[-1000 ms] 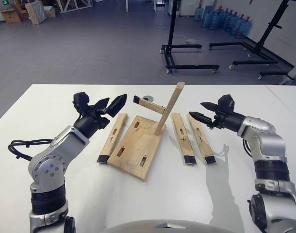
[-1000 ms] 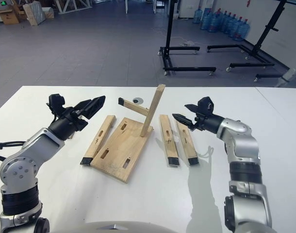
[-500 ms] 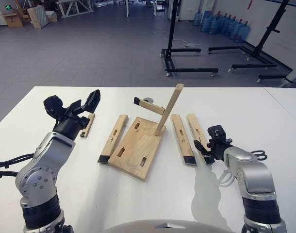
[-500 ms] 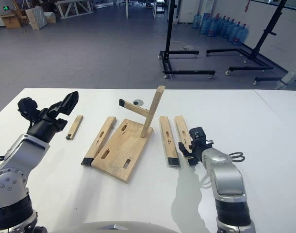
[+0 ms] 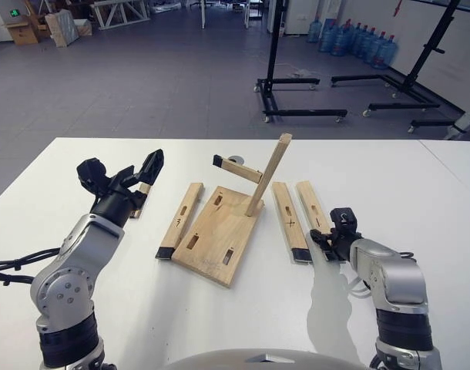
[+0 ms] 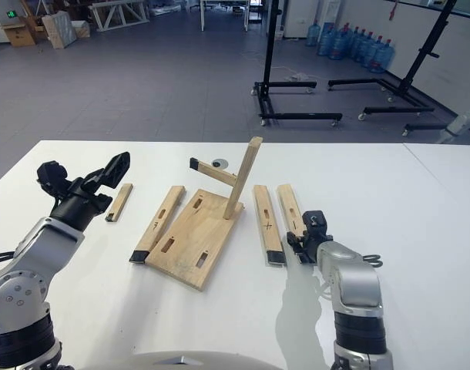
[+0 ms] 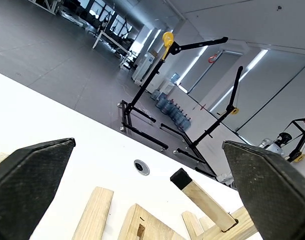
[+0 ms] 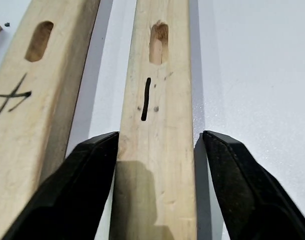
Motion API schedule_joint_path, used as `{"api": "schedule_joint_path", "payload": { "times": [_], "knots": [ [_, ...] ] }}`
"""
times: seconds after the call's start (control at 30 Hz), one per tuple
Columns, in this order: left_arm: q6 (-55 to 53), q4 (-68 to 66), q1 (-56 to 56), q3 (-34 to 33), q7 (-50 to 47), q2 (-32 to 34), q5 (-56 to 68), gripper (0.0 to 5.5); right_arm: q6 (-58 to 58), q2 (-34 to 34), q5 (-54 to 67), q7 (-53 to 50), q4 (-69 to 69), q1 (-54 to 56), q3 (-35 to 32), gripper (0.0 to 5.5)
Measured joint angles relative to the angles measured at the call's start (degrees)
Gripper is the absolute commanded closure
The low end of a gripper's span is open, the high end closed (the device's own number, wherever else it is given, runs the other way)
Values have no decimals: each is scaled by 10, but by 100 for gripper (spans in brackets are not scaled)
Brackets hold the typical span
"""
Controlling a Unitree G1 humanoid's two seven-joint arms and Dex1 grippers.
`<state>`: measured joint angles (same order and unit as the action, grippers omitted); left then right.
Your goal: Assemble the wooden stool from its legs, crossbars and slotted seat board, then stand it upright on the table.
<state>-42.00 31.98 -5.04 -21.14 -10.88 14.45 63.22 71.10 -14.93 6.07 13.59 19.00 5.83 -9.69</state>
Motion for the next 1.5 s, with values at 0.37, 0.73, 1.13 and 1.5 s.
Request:
{"api": "schedule_joint_path", "payload": {
  "times": [0.37, 0.73, 1.13, 1.5],
  "knots": [
    [7, -17, 1, 11, -6, 1, -13, 10, 62, 0, 29, -1, -6, 29, -35, 350],
    [-19, -50, -108, -15, 182, 113, 183, 10, 57, -160, 447, 307, -116, 417, -274, 350],
    [-48, -111, -226, 80, 213, 110, 405, 10, 134, -108, 632, 339, -100, 350, -130, 350],
    [-26, -140, -250, 125, 135, 84, 450, 10, 101, -78, 720, 262, -61, 303, -88, 350]
  ]
}}
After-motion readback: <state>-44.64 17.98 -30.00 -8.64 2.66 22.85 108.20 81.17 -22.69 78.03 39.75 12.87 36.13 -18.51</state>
